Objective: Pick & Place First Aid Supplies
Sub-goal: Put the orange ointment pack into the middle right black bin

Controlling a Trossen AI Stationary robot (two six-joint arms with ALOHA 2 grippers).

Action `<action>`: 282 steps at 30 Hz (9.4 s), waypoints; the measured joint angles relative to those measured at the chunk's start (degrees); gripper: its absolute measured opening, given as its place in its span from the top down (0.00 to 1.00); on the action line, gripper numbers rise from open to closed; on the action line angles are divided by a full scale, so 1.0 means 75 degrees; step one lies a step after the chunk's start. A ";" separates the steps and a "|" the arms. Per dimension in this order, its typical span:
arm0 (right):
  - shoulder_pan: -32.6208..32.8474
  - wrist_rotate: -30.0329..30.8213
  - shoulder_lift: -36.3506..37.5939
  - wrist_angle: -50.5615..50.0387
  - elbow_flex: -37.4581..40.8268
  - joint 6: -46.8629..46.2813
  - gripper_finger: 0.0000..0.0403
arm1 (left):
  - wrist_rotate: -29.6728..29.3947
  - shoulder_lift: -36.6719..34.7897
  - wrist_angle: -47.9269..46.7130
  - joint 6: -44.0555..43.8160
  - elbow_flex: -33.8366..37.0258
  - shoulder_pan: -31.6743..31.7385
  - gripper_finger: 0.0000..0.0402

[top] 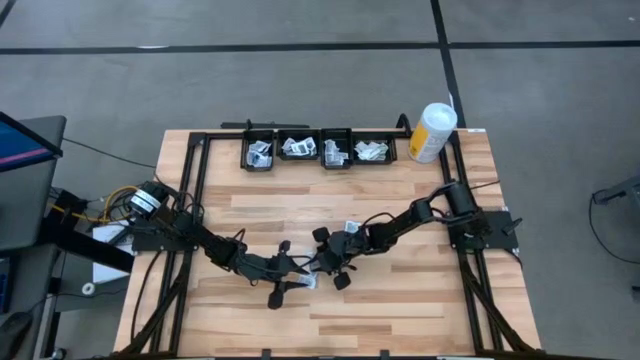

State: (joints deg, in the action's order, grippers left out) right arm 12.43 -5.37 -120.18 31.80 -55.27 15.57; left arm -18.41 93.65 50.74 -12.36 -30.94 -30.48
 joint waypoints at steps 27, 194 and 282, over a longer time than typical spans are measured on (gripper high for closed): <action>-0.0624 0.2186 0.2736 -0.3630 0.0006 0.1513 1.00 | -0.0005 -0.0096 0.0003 0.0892 0.0000 0.0026 0.62; 0.0312 0.1550 -0.1000 0.0415 -0.0172 -0.2807 0.73 | -0.0003 -0.0976 0.0592 -0.1011 0.1891 0.0271 0.62; -0.6094 0.1922 0.2381 -0.3041 -0.0172 -0.0006 0.73 | 0.0005 -0.0979 0.2770 0.3678 0.1283 0.6290 0.62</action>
State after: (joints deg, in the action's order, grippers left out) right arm -33.28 9.05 -102.32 8.99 -56.55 15.53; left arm -18.38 86.30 71.52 15.22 -21.32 16.70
